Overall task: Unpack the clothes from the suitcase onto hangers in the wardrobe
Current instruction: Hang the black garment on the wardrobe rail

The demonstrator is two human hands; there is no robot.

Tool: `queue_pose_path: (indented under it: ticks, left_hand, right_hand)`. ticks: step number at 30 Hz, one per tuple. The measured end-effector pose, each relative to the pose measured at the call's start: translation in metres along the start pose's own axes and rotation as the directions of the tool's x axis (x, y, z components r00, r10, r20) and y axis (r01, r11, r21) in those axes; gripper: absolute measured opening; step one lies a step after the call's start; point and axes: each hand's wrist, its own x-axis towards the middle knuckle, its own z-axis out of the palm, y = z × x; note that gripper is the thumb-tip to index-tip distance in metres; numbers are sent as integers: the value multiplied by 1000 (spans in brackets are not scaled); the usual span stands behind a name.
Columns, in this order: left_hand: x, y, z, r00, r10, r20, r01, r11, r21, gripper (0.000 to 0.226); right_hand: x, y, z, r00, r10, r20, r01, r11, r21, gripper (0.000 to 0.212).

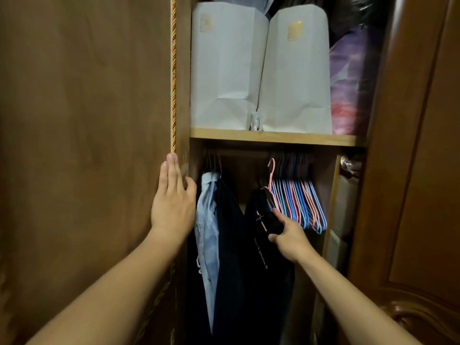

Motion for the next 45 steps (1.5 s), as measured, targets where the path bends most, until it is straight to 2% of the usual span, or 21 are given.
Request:
queue_pose_path:
  ticks: [3, 11, 14, 17, 21, 24, 27, 31, 34, 37, 39, 41, 42, 43, 45]
  left_hand:
    - [2, 1, 8, 999, -9, -48, 9, 1000, 5, 45]
    - [1, 1, 11, 995, -11, -98, 17, 998, 60, 56]
    - [2, 2, 14, 994, -31, -108, 37, 998, 54, 44]
    - [3, 5, 16, 995, -51, -89, 56, 997, 52, 39]
    - [5, 8, 18, 994, -72, -83, 74, 997, 14, 33]
    - [6, 9, 20, 993, -74, -88, 71, 997, -29, 31]
    - [5, 8, 21, 992, -67, -111, 60, 996, -66, 35]
    - [5, 9, 21, 989, -63, -131, 53, 995, -83, 41]
    - [4, 9, 22, 992, -70, -108, 63, 996, -63, 44]
    - [4, 9, 21, 992, -64, -108, 59, 997, -50, 44]
    - [4, 9, 22, 991, -64, -121, 56, 996, -65, 41]
    - [3, 8, 23, 990, -55, -127, 47, 997, -68, 38]
    - [2, 8, 24, 990, -49, -130, 41, 997, -65, 37]
    - [1, 8, 25, 990, -46, -133, 38, 997, -64, 36]
    - [1, 8, 25, 989, -50, -137, 41, 997, -69, 35]
  right_hand:
    - [50, -14, 8, 999, -20, -33, 18, 998, -60, 79]
    - [168, -48, 10, 998, -10, -57, 8, 999, -40, 76]
    - [187, -34, 19, 1000, 4, 19, -2, 992, -126, 77]
    - [177, -10, 34, 995, 17, 99, -6, 993, -114, 77]
    - [161, 27, 54, 996, -42, -74, 39, 998, -48, 77]
    - [167, 32, 65, 1000, -7, -8, 6, 999, -39, 75]
    - [173, 7, 80, 998, -24, 64, 26, 999, -24, 65]
    - [183, -36, 125, 962, -105, 253, 112, 994, -14, 75]
    - [191, -55, 147, 940, -98, 327, 146, 981, -128, 87]
    - [184, -55, 140, 939, -71, 338, 150, 965, -214, 92]
    - [177, -45, 131, 937, -72, 342, 166, 953, -254, 86]
    - [166, -34, 116, 899, -109, 423, 250, 922, -296, 66]
    - [159, -26, 107, 882, -119, 455, 299, 889, -346, 58]
    - [153, -16, 97, 893, -142, 428, 341, 832, -437, 53]
    - [148, -2, 69, 924, -324, 204, 369, 612, -700, 42]
